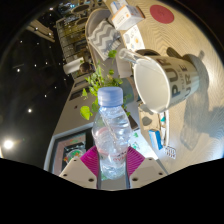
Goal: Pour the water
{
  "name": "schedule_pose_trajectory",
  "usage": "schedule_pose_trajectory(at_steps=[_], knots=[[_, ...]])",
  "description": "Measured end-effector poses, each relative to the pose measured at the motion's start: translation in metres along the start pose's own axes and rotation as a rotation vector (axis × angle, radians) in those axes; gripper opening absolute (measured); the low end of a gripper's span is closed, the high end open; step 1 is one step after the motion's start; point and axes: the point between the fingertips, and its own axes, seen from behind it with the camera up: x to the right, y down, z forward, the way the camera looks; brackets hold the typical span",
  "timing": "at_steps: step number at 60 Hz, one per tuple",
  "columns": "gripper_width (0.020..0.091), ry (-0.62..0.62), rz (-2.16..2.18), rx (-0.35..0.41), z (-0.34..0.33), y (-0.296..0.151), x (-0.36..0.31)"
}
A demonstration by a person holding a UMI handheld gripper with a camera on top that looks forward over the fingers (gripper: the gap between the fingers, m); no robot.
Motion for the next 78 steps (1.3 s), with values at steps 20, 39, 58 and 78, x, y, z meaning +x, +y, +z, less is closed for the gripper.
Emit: schedule_pose_trajectory(at_steps=[20,39,58,78], knots=[[0.0319,0.007,-0.776,0.092,-0.032,-0.033,-0.129],[0.0320,0.297,-1.454,0.381,-0.093,-0.189,-0.157],[0.0319,0.658,-1.607,0.354,-0.129,-0.316,-0.014],[0.0325,0.710,-1.617,0.299,-0.137,-0.341,0.052]])
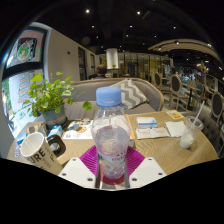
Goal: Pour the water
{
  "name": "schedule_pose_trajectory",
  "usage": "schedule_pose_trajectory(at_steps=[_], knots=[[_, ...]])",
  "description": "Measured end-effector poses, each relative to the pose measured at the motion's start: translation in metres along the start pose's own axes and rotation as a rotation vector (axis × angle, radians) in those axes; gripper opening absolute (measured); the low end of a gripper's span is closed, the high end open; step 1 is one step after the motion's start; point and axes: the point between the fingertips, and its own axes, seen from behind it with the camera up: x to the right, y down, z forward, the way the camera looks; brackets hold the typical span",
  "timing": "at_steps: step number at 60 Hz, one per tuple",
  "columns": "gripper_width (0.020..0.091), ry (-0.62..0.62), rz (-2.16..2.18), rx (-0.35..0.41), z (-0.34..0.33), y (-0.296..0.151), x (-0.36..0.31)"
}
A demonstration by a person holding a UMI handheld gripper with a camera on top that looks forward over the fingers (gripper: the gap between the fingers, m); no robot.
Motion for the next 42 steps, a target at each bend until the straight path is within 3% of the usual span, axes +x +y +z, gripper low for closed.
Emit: schedule_pose_trajectory(at_steps=[5,12,16,21,42], knots=[[0.0371,0.008,-0.007,0.007,-0.001,0.000,-0.001],[0.0511,0.016,0.019,-0.017,0.001,0.001,0.000],[0.0638,0.019,0.031,-0.068,0.000,0.009,0.001],[0.0870,0.024,0.038,-0.113,-0.010,0.016,0.003],[0.0855,0.065,-0.039,-0.170,-0.142,-0.004,-0.013]])
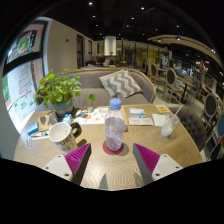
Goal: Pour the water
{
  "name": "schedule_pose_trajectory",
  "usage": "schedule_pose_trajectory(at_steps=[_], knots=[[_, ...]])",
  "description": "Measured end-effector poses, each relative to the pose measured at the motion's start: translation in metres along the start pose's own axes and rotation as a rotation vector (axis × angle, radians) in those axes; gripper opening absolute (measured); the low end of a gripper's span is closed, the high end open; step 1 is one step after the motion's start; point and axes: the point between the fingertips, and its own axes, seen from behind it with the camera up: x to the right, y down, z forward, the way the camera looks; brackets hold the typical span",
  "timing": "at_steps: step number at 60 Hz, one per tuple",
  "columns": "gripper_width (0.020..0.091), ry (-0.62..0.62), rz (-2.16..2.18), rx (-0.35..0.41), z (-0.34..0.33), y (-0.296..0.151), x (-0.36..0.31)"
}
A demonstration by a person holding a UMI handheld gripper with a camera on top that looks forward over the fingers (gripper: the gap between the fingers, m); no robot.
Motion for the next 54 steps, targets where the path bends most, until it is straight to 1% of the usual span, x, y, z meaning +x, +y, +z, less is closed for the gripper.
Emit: schedule_pose_trajectory(at_steps=[12,18,25,38,54], knots=[[0.0852,0.016,0.011,-0.030,-0.114,0.016,-0.023],[0.0853,0.035,0.011,-0.040,-0.157,0.029,-0.031],[0.0855,0.032,0.022,-0.055,-0.193,0.046,-0.042],[0.0856,0.078,0.005,-0.052,-0.220,0.061,-0.035],[0.0859,0.076,-0.025,-0.058,-0.228,0.070,-0.039]])
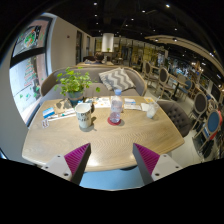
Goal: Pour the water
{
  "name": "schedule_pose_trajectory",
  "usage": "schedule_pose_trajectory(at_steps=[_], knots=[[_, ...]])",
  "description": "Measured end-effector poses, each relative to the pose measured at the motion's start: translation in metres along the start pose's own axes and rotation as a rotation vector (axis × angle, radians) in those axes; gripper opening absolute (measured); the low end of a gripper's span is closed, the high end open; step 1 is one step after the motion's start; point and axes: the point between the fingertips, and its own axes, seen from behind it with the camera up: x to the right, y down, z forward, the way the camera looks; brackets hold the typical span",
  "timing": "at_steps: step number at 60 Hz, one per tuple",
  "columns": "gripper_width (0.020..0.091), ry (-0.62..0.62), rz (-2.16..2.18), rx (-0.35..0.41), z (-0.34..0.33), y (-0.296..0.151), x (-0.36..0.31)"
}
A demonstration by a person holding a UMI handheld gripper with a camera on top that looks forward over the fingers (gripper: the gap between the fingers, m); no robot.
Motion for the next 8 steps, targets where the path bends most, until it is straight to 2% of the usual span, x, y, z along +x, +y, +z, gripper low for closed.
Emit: schedule_pose_trajectory(at_steps=[8], knots=[[0.0857,-0.011,-0.013,0.004,0.0004,0.0009,-0.0053]])
